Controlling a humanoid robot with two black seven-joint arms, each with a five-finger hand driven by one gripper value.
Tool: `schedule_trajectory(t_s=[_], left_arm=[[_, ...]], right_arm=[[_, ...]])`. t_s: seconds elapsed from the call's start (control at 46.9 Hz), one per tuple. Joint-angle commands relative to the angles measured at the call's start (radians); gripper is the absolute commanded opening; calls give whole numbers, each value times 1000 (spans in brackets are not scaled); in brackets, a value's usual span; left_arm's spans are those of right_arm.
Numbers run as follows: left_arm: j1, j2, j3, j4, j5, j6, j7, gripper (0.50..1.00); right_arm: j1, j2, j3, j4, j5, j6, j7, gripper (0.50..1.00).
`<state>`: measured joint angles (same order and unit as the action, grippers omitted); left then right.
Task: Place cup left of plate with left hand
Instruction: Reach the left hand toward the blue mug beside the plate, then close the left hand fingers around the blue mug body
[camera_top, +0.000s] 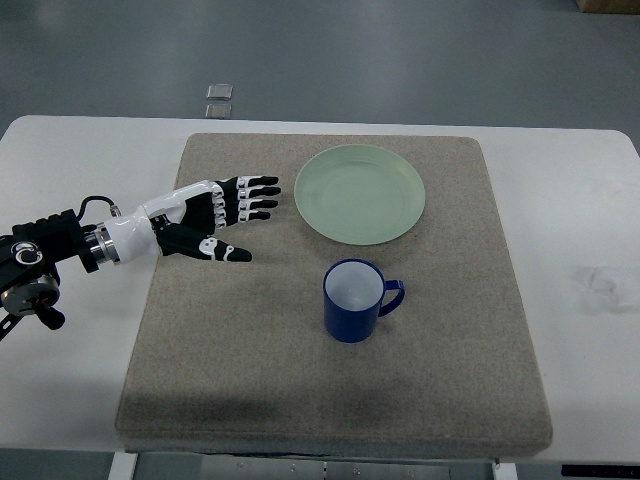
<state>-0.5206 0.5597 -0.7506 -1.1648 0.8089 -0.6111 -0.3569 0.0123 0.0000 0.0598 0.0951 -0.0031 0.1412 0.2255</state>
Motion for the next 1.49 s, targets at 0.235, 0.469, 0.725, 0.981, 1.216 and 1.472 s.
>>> schedule_trajectory(t_s=[0.235,0.469,0.725,0.981,1.216,1.472], left_arm=[[45,-73,8,-52,107,0,-1,999],[53,-132,20,-41,141,0,3,996],[50,-187,27,-23,217,0,3,999],[33,-214,27,1,217,0,4,999],[27,-248,39,33,217,0,6,999],[19,-264,39,42,217,0,6,996]], right_arm=[[0,0,0,0,0,0,0,932],[0,0,0,0,0,0,0,932],[0,0,0,0,0,0,0,932],[0,0,0,0,0,0,0,932],[0,0,0,2,0,0,0,932],[0,0,0,0,0,0,0,932]])
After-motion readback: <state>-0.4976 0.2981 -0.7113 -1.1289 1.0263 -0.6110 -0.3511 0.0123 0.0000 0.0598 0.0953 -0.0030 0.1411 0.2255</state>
